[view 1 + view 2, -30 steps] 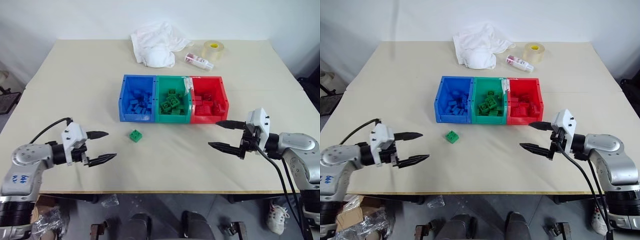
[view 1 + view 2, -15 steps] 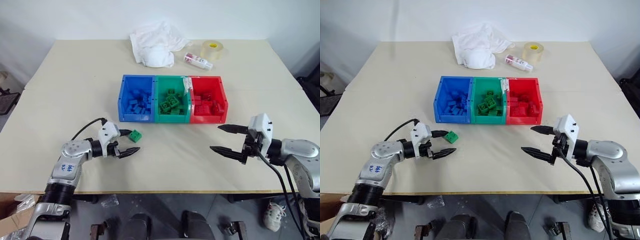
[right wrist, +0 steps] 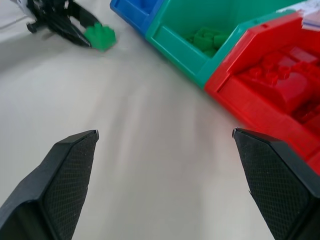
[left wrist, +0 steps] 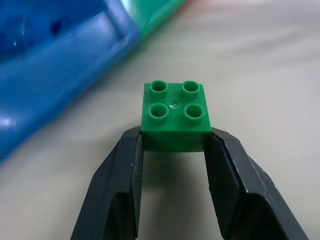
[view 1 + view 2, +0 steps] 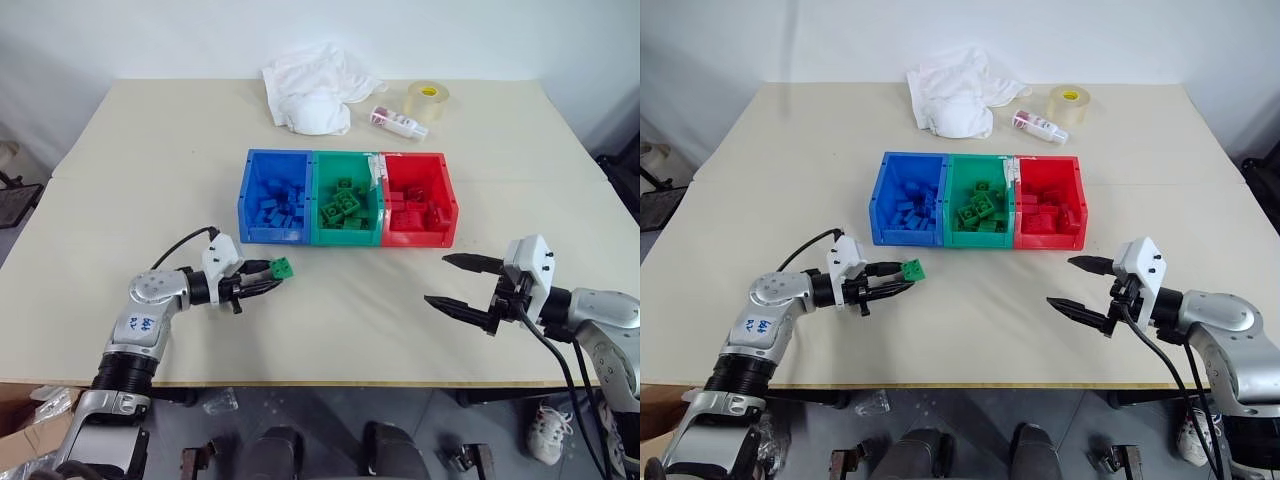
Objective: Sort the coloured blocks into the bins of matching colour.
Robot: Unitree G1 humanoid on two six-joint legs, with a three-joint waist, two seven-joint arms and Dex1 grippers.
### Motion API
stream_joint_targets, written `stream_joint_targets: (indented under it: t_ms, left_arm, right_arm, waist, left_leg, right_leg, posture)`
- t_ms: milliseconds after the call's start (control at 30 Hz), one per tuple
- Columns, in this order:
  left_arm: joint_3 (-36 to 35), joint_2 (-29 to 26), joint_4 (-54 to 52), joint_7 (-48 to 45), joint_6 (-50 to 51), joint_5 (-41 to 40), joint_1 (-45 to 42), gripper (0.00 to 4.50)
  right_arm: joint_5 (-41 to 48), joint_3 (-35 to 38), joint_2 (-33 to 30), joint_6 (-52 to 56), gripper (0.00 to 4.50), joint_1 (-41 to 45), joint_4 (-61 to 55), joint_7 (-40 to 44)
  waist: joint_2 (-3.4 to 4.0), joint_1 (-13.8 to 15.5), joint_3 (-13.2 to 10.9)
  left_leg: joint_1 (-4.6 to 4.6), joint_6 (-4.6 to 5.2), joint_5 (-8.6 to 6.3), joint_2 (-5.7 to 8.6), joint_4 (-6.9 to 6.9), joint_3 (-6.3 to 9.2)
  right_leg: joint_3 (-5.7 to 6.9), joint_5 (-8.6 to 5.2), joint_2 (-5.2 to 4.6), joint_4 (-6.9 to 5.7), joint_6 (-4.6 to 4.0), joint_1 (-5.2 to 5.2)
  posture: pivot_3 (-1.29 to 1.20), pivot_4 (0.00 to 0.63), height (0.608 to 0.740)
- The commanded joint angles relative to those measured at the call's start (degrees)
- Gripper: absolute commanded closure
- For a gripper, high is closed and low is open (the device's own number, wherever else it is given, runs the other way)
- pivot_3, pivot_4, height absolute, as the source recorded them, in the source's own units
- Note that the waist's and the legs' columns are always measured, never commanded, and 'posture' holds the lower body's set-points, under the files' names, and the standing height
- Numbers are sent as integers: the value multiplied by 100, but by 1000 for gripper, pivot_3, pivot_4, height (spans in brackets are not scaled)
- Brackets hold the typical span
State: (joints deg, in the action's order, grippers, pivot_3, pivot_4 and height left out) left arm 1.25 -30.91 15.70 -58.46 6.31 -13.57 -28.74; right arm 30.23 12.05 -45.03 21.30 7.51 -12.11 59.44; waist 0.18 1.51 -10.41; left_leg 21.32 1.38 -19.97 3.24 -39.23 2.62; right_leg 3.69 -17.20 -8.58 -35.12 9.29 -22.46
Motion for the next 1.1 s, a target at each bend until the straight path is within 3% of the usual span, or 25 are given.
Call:
stream_joint_targets:
  t_ms: [33, 133, 367, 600, 667, 700, 833, 1100]
  left_arm:
    - [-32, 136, -221, 54, 135, -153, -760, 3075]
    - [49, 379, 467, 371, 187, 124, -1598, 3075]
    - [197, 1186, 3112, 559, -750, 601, -3427, 3075]
    - [148, 1581, 4563, 722, -1501, 913, -4171, 813]
    - [68, 1551, 4594, 628, -1624, 863, -4178, 156]
    - [15, 1496, 4527, 493, -1689, 801, -4125, 41]
    - [-193, 1067, 3646, -432, -1522, 402, -3584, 41]
    - [-816, -581, 785, -1458, -149, -549, -1379, 41]
  right_arm:
    - [123, 291, 5, -58, 0, -105, -288, -107]
    - [146, 341, 43, -44, 0, -194, -408, -224]
    - [174, 425, 101, -39, 0, -357, -606, -424]
    - [204, 471, 100, -48, 0, -456, -722, -528]
    - [220, 499, 87, -48, 0, -492, -747, -533]
    - [220, 506, 77, -54, 0, -504, -743, -523]
    - [231, 529, -39, -74, 0, -455, -662, -364]
    - [17, 211, -599, -291, 0, 303, 318, 604]
  waist:
    - [-2, 22, -1]
    - [-3, 20, 0]
    - [-8, -3, 0]
    - [-16, -14, -5]
    - [-16, -12, -5]
    - [-16, -12, -5]
    - [-14, -45, -4]
    - [-13, -164, -3]
  left_leg:
    - [2, 1, 1, 1, -3, 1]
    - [4, 2, 1, 5, -7, 1]
    - [4, 2, 1, 29, 1, -6]
    - [5, 3, 1, 25, 4, -16]
    - [6, 3, 1, 26, 4, -15]
    - [6, 3, 1, 26, 4, -15]
    - [5, 3, 1, 23, 3, -15]
    - [3, 3, 1, -1, 3, -4]
  right_leg:
    - [1, 0, 0, 0, 0, 1]
    - [2, 1, 0, 0, 2, 3]
    - [8, 2, 4, 2, 3, 0]
    - [9, 2, 5, 1, 3, -6]
    - [9, 2, 5, 1, 4, -6]
    - [9, 2, 5, 1, 4, -6]
    - [9, 2, 5, -1, 4, -7]
    - [7, 1, 1, -10, 3, -10]
  posture:
    - [0, 150, 740]
    - [0, 150, 740]
    - [0, 150, 740]
    - [0, 150, 740]
    - [0, 150, 740]
    - [0, 150, 740]
    - [0, 150, 740]
    - [0, 150, 740]
